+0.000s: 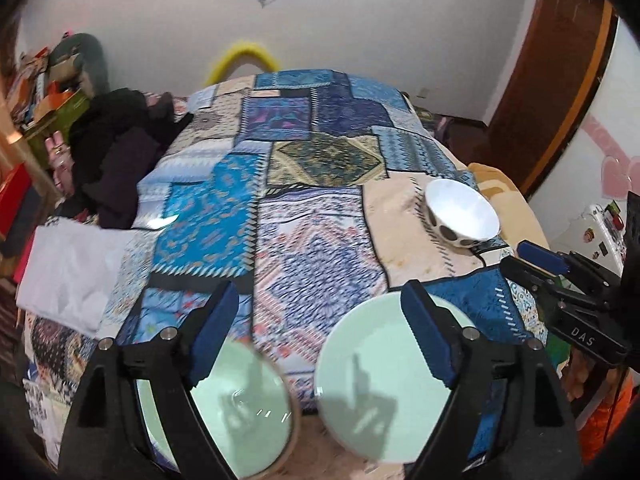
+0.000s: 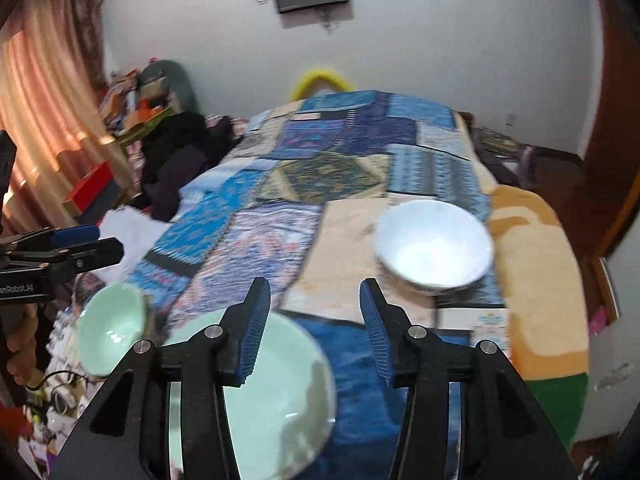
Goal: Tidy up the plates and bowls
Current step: 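Open both grippers and move them to the white bowl, then grasp the white bowl rim with both grippers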
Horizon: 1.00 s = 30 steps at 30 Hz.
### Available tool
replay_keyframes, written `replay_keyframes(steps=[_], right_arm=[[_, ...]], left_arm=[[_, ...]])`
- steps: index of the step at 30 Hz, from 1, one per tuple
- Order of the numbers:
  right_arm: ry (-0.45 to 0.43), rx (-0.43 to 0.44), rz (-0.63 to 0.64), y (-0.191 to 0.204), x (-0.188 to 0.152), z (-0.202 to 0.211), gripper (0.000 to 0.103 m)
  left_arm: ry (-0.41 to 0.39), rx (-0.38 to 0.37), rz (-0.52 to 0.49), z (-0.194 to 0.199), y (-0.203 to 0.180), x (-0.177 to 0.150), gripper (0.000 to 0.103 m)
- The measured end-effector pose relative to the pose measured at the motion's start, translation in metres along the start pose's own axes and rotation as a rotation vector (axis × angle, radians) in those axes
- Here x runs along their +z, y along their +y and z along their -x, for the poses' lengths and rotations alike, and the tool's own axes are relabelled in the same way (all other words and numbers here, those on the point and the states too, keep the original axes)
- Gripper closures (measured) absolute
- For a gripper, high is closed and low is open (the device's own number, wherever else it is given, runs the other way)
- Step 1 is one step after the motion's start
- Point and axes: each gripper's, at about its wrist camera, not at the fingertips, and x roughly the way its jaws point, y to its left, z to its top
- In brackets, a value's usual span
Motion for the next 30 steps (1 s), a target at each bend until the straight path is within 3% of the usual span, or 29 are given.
replay_keyframes(steps=[11,23,30], right_arm=[[0.056,-0.121,-0.103,-0.085,-0.002,-0.037,0.060],[0.132,-0.127,-0.183,-0.135,0.009,-0.093,0.060],[0.179,-0.089,-0.190,-0.144,0.015,-0.118,0.079]], left_arm=[[0.149,-0.047,-0.017,-0.084,-0.043,0.035,0.018],[0.250,-0.047,-0.025,-0.165,-0.067,0.062,0.018],[0.265,-0.043,-0.044,-0.185,-0.076,0.071,0.018]])
